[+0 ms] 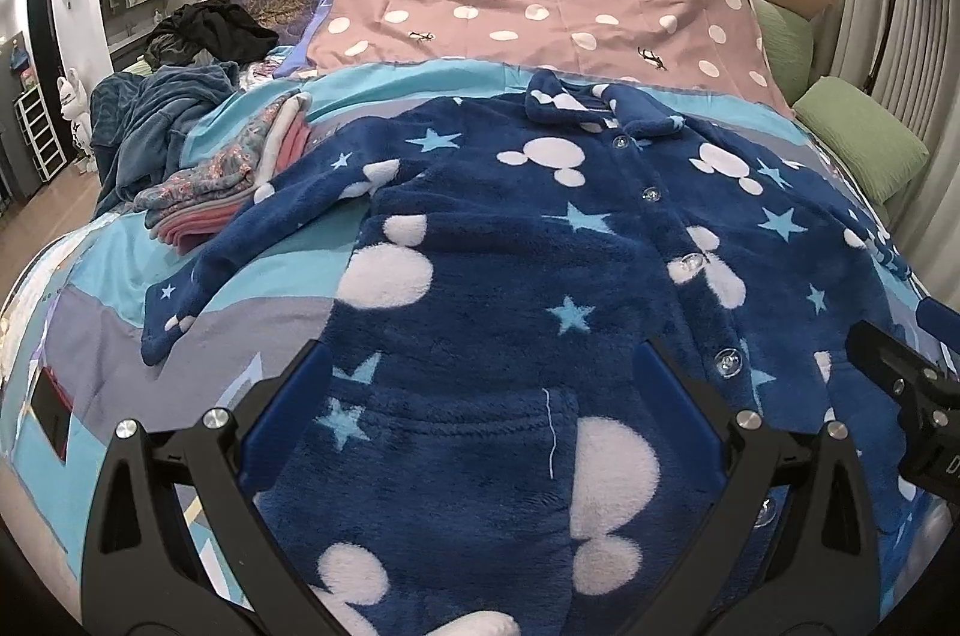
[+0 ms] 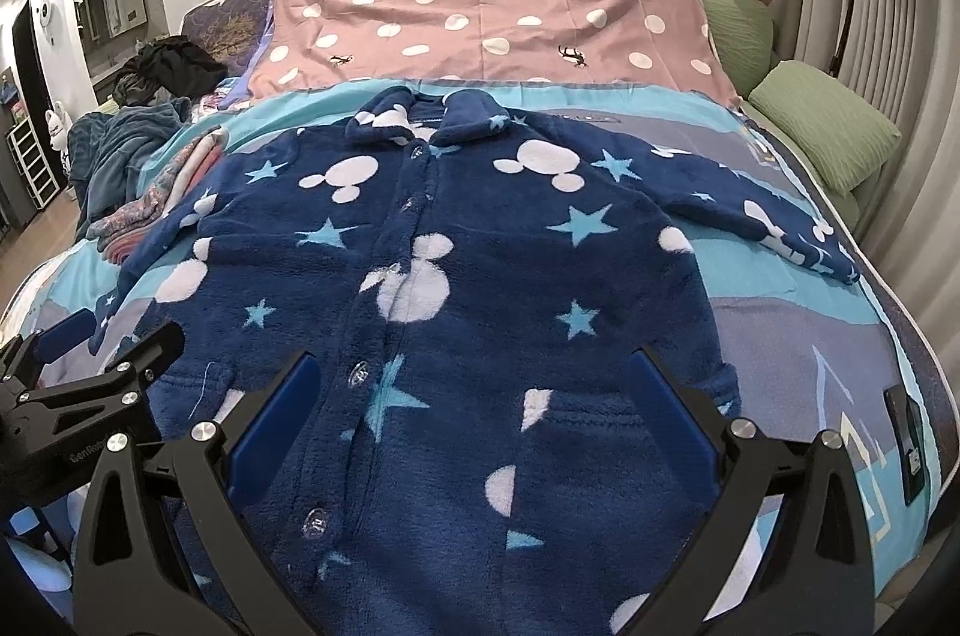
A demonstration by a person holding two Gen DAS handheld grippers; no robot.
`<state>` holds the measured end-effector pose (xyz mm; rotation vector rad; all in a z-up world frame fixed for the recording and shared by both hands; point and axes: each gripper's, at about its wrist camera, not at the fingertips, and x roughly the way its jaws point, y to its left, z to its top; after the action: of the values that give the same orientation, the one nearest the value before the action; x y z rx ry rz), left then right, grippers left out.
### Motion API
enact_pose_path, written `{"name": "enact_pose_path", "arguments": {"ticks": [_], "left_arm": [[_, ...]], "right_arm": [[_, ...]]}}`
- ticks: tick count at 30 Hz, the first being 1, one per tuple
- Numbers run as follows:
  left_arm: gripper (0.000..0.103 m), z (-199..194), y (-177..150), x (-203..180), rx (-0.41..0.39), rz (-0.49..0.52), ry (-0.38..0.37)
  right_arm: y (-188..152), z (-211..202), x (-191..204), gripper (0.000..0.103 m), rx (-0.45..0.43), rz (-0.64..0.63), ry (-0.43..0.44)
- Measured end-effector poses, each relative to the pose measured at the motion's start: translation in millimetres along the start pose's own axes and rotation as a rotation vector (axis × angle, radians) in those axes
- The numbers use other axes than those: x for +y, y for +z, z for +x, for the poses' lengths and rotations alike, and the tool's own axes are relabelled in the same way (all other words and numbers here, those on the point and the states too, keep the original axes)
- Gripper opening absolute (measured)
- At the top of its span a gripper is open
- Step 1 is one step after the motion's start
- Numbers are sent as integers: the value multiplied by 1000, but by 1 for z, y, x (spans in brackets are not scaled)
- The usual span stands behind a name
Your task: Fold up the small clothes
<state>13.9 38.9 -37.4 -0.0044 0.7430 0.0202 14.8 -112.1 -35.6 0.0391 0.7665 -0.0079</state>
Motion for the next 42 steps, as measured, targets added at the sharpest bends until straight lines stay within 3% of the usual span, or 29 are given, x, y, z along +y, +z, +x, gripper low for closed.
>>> {"name": "enact_pose_path", "arguments": {"ticks": [25, 31, 38, 40, 42], "left_arm": [[99, 8, 0, 4, 3, -2, -38], [84, 13, 3, 17, 22, -56, -148], [49, 27, 11, 68, 53, -243, -313], [44, 31, 12, 89, 54, -308, -312], [43, 33, 12, 109, 44, -358, -263]], "right_arm": [[-1, 6, 1, 102, 3, 6, 0], [-2, 12, -2, 102, 8, 11, -10], [5, 17, -5, 102, 18, 31, -6], [6, 19, -6, 102, 20, 36, -1], [7, 20, -7, 102, 22, 35, -5]]}}
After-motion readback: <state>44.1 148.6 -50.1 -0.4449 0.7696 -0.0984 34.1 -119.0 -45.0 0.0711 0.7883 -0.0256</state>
